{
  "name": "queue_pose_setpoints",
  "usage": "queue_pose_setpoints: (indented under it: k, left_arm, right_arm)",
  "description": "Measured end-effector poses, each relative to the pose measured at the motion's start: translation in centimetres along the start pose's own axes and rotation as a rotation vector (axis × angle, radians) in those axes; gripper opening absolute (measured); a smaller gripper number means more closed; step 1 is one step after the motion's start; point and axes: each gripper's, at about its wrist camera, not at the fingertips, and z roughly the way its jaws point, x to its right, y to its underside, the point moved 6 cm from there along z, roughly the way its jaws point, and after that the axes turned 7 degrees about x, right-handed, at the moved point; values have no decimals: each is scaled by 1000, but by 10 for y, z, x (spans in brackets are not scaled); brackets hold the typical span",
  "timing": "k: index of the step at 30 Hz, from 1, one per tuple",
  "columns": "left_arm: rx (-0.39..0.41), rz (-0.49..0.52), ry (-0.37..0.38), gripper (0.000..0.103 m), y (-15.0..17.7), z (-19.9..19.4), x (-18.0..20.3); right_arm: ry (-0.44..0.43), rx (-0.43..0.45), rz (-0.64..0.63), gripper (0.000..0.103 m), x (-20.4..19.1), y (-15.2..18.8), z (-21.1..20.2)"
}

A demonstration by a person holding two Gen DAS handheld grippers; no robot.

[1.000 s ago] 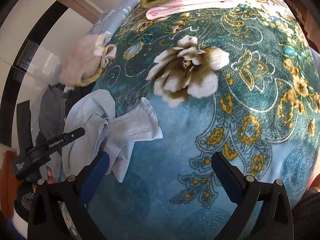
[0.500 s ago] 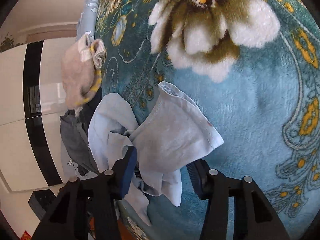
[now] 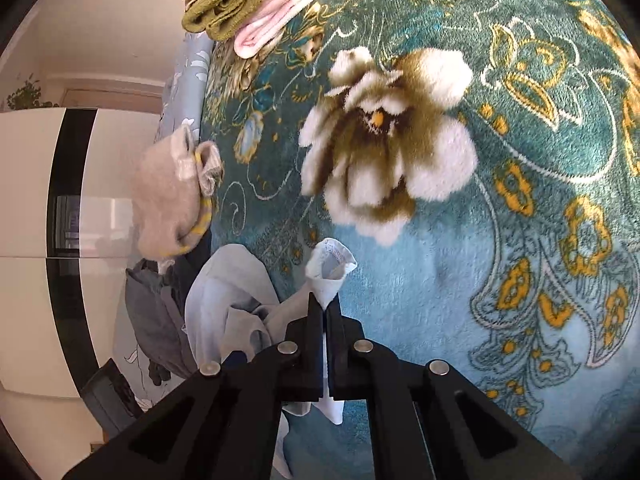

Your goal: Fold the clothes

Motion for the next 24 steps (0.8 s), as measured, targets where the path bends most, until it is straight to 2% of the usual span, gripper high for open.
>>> queue_pose_setpoints:
  k: [1,2,5,8,13,16,19,23,24]
  left_arm:
    - [1,-3,-9,17,-2,0,-1]
    - [3,-15,-13,6,-4,-1,-3]
    - [37,-49,-20,4,-13,-15,-13]
    - [116,-129,6,4,-30,-54,-35]
    - [306,-377,103,3,-53,-157,-106]
    - [461,-458,141,3,-61,-230,-142]
    - [613,-481,158,3,-70,-297,-165]
    - [702,-588,166,3,-61,-351,-201]
    - [707,-604,141,3,-53,-357,-208]
  right_arm:
    - [-5,-2,-3,1,0,0,-1]
    - [-11,-6,-4,1,-1,0,-2]
    - [-31,-18,-7,1,-2,2,-3]
    - [-51,-21,-7,1,-3,3,-5]
    - [-82,7,-1,1,-2,-4,-17]
    - [-112,44,9,1,-3,-15,-31]
    - [-138,100,10,1,-7,-32,-51]
    - [-177,200,4,1,-14,-59,-89]
    - [-183,227,-2,1,-15,-65,-101]
